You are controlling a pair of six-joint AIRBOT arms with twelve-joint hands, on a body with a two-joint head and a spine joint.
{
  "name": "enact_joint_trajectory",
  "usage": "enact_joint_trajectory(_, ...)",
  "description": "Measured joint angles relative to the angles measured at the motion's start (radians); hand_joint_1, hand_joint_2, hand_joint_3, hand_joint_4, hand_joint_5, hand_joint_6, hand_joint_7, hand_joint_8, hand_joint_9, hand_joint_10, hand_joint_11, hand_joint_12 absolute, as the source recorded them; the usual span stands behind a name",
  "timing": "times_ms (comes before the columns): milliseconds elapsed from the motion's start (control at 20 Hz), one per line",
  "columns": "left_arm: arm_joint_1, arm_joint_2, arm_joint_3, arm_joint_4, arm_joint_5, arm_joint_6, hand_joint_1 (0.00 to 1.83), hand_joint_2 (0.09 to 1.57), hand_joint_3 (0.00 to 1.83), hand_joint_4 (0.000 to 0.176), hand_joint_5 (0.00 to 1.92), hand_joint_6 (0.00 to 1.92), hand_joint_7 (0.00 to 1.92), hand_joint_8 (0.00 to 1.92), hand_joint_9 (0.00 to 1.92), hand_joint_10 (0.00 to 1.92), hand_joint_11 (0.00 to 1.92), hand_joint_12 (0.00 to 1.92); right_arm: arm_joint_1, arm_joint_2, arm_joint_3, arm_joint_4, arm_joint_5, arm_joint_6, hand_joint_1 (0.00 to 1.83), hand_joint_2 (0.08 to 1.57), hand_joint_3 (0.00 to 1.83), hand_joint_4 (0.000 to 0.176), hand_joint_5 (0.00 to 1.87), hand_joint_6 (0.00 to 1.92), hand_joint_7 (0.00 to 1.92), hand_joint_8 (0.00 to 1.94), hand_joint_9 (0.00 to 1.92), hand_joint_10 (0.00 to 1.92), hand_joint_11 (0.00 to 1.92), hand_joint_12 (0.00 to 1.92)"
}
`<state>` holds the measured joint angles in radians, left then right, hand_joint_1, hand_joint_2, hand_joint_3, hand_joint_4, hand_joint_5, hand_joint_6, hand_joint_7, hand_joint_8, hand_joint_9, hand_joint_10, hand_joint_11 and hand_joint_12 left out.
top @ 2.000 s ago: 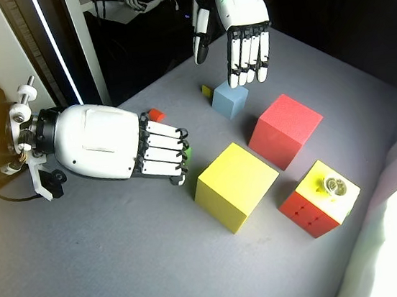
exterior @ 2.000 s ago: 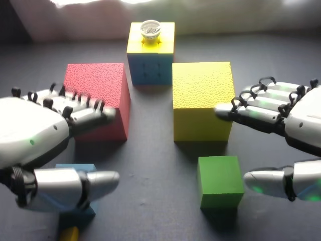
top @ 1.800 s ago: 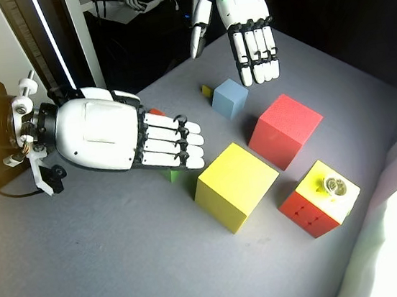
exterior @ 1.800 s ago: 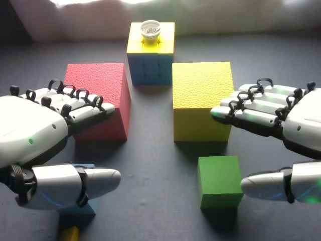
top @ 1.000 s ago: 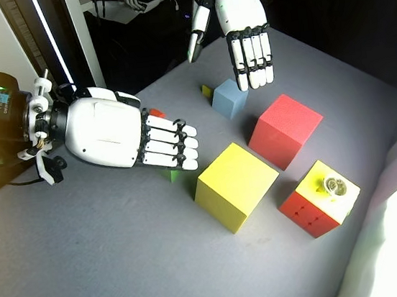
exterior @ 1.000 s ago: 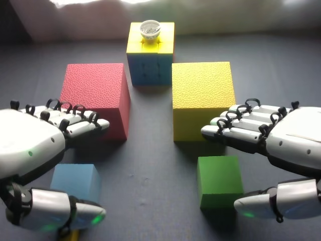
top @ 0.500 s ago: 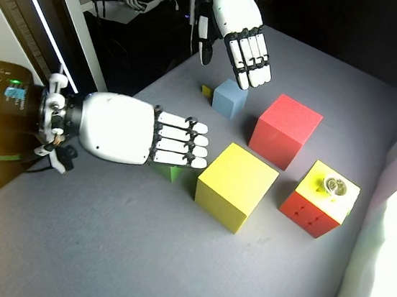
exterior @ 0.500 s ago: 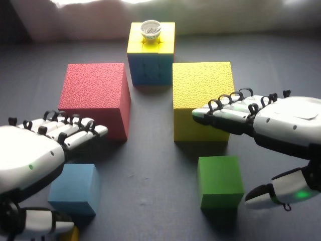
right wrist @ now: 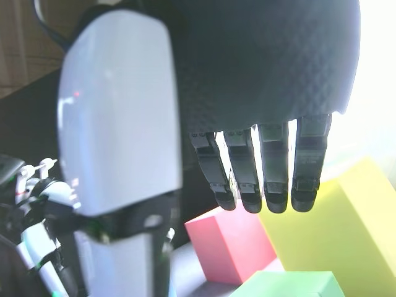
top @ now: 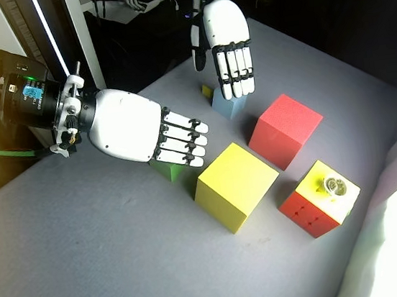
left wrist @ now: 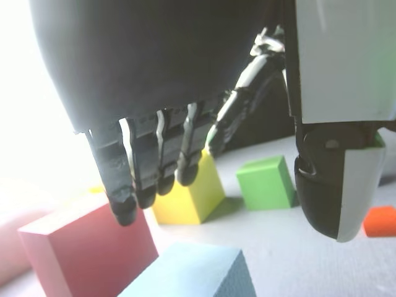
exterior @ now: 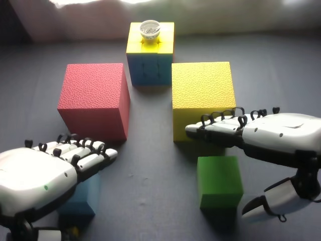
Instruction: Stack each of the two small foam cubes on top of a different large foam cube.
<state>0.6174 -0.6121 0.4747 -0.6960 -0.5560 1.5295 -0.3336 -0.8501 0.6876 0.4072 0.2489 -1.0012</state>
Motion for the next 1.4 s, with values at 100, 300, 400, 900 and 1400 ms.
enact_joint_trajectory(100, 0.003, -0.003, 0.006, 0.000, 0.001, 0.001, 1.04, 1.06, 0.00, 0.000, 0.00, 0.00, 0.00, 0.00, 0.00, 0.00, 0.08, 0.01, -0.001, -0.026, 0.003, 0.000, 0.002, -0.007, 1.27, 0.88, 0.00, 0.000, 0.00, 0.00, 0.00, 0.00, 0.00, 0.00, 0.00, 0.00)
enact_joint_trajectory(300, 0.010, -0.028, 0.042, -0.003, -0.006, 0.010, 1.04, 1.07, 0.01, 0.000, 0.00, 0.00, 0.00, 0.00, 0.00, 0.00, 0.07, 0.00, -0.022, -0.078, 0.040, 0.024, 0.008, -0.008, 1.28, 0.91, 0.00, 0.000, 0.00, 0.00, 0.00, 0.00, 0.00, 0.00, 0.00, 0.00)
enact_joint_trajectory(400, 0.010, -0.043, 0.054, -0.007, -0.004, 0.011, 1.05, 1.06, 0.00, 0.000, 0.00, 0.00, 0.00, 0.00, 0.00, 0.00, 0.08, 0.01, -0.031, -0.097, 0.078, 0.047, 0.010, -0.011, 1.28, 0.92, 0.01, 0.000, 0.00, 0.00, 0.00, 0.00, 0.00, 0.00, 0.00, 0.00)
enact_joint_trajectory(900, 0.040, -0.089, 0.090, -0.019, -0.020, 0.023, 1.09, 1.04, 0.00, 0.000, 0.00, 0.00, 0.00, 0.00, 0.01, 0.00, 0.08, 0.01, -0.045, -0.153, 0.126, 0.095, 0.019, -0.011, 1.31, 0.95, 0.01, 0.000, 0.00, 0.00, 0.00, 0.00, 0.00, 0.00, 0.00, 0.00)
enact_joint_trajectory(1400, 0.044, -0.137, 0.151, -0.023, -0.022, 0.035, 1.07, 1.05, 0.00, 0.000, 0.00, 0.00, 0.00, 0.00, 0.02, 0.01, 0.10, 0.01, -0.070, -0.200, 0.159, 0.098, 0.032, -0.011, 1.30, 0.97, 0.01, 0.000, 0.00, 0.00, 0.00, 0.00, 0.00, 0.00, 0.00, 0.00)
